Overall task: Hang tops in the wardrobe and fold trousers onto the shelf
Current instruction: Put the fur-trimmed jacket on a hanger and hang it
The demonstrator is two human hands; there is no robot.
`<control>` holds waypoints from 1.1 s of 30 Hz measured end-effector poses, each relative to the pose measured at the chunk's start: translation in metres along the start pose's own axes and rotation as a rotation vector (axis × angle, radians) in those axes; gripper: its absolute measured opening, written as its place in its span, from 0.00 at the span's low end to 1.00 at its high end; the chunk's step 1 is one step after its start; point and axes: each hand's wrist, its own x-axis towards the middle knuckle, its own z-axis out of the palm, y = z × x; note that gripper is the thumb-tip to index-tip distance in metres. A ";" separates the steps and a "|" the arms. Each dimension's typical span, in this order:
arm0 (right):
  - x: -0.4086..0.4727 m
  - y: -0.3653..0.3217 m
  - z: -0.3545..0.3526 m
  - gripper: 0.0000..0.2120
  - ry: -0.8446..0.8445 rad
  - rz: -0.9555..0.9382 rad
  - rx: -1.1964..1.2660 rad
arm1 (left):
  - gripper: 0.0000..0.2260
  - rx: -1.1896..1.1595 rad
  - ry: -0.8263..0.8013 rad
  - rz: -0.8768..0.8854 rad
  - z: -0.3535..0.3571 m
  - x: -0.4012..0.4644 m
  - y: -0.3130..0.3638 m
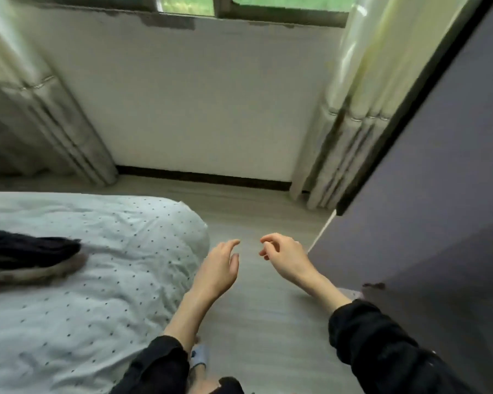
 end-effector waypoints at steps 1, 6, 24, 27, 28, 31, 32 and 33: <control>0.010 -0.021 0.028 0.13 -0.045 -0.025 -0.007 | 0.17 -0.021 0.029 -0.058 -0.014 -0.005 -0.029; 0.053 -0.111 0.141 0.13 -0.249 -0.112 -0.064 | 0.18 -0.102 0.091 -0.307 -0.082 -0.032 -0.148; 0.168 -0.290 0.389 0.15 -0.630 -0.358 -0.426 | 0.38 0.441 0.321 -0.763 -0.242 -0.060 -0.463; 0.184 -0.306 0.410 0.17 -0.658 -0.365 -0.427 | 0.39 0.376 0.357 -0.840 -0.267 -0.051 -0.494; 0.187 -0.310 0.415 0.17 -0.655 -0.359 -0.426 | 0.38 0.318 0.376 -0.876 -0.271 -0.050 -0.500; 0.193 -0.317 0.431 0.17 -0.656 -0.352 -0.415 | 0.25 0.123 0.454 -0.965 -0.275 -0.051 -0.515; 0.193 -0.317 0.433 0.17 -0.662 -0.350 -0.413 | 0.19 0.107 0.453 -0.966 -0.274 -0.051 -0.516; 0.194 -0.316 0.437 0.17 -0.668 -0.349 -0.409 | 0.14 0.105 0.459 -0.961 -0.272 -0.052 -0.516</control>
